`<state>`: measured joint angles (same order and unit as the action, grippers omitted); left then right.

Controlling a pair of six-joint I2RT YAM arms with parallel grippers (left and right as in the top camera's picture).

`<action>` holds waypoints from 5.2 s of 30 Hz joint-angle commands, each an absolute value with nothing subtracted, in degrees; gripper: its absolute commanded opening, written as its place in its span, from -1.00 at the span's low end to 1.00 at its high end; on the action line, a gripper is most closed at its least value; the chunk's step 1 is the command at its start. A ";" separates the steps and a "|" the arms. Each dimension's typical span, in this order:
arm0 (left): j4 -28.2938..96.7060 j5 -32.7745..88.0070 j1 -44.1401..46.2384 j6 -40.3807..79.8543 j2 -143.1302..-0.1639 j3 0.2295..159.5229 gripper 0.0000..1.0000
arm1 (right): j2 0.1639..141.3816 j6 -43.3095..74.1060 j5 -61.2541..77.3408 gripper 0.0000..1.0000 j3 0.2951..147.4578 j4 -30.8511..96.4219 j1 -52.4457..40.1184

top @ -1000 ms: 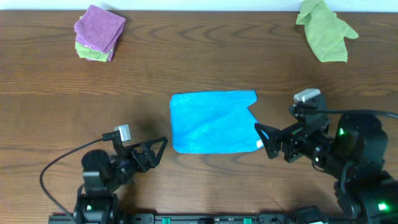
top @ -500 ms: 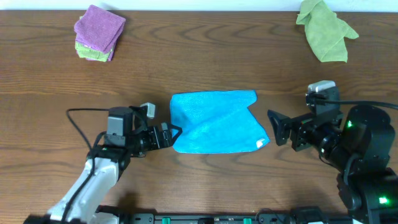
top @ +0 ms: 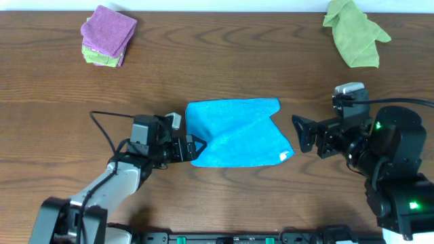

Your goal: Fold the cloth

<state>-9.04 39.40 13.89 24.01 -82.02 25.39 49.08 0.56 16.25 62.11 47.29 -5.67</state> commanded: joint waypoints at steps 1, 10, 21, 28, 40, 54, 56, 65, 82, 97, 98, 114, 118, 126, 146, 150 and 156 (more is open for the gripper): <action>-10.94 38.76 15.66 25.17 -84.60 26.52 0.91 | 49.04 -0.56 16.10 0.99 62.94 47.20 -5.17; -10.31 41.01 16.78 29.06 -86.48 26.52 0.91 | 49.04 -1.45 16.38 0.98 62.92 47.64 -5.17; -9.37 44.45 22.31 41.58 -86.50 26.52 0.91 | 49.04 -2.48 16.53 0.98 62.92 47.55 -5.17; -22.39 53.34 22.11 49.74 -86.46 26.94 0.91 | 49.04 -2.92 16.53 0.98 62.94 47.57 -5.17; -34.02 48.58 21.98 50.98 -86.46 28.03 0.91 | 55.55 -3.49 17.58 0.71 62.89 47.53 -5.23; -43.57 26.61 21.65 54.46 -86.46 30.74 0.91 | 76.82 -3.55 29.39 -0.97 62.89 48.16 -8.60; -42.13 29.19 21.67 53.65 -86.46 32.34 0.91 | 77.14 -4.25 29.34 -0.98 62.89 48.16 -9.82; -24.03 34.41 21.78 49.28 -86.46 32.51 0.91 | 77.14 -4.89 27.00 -0.97 62.89 48.16 -10.39; -2.28 27.68 21.80 38.50 -86.48 32.32 0.91 | 77.14 -5.17 27.03 -0.98 62.89 48.23 -10.39; -3.95 28.69 17.19 35.03 -79.33 36.45 0.93 | 80.16 -7.38 25.47 -0.98 62.89 46.06 -10.55; -1.76 27.09 16.80 33.63 -78.65 37.34 0.92 | 80.16 -7.38 25.47 -0.97 62.89 46.06 -10.55; 0.95 19.29 16.40 31.29 -79.11 39.29 0.92 | 85.89 -5.61 21.10 -0.97 62.87 46.57 -9.17; -7.57 19.57 16.14 34.09 -81.95 39.64 0.28 | 87.07 -5.63 22.94 -0.98 62.87 45.54 -9.19; -6.44 24.64 16.08 35.94 -90.85 44.66 -0.89 | 85.80 -4.71 22.74 -0.98 62.92 44.29 -5.39; -1.58 -4.05 24.97 17.98 -90.76 47.42 -0.89 | 80.58 -4.75 22.96 -0.98 62.92 45.41 -0.38; -1.93 -3.42 24.77 17.96 -92.68 47.44 -0.89 | 80.58 -4.73 23.07 -0.98 62.92 45.43 -0.40; -2.35 0.62 24.77 17.69 -96.20 48.23 -0.89 | 80.58 -4.73 24.10 -0.97 62.92 45.43 -0.40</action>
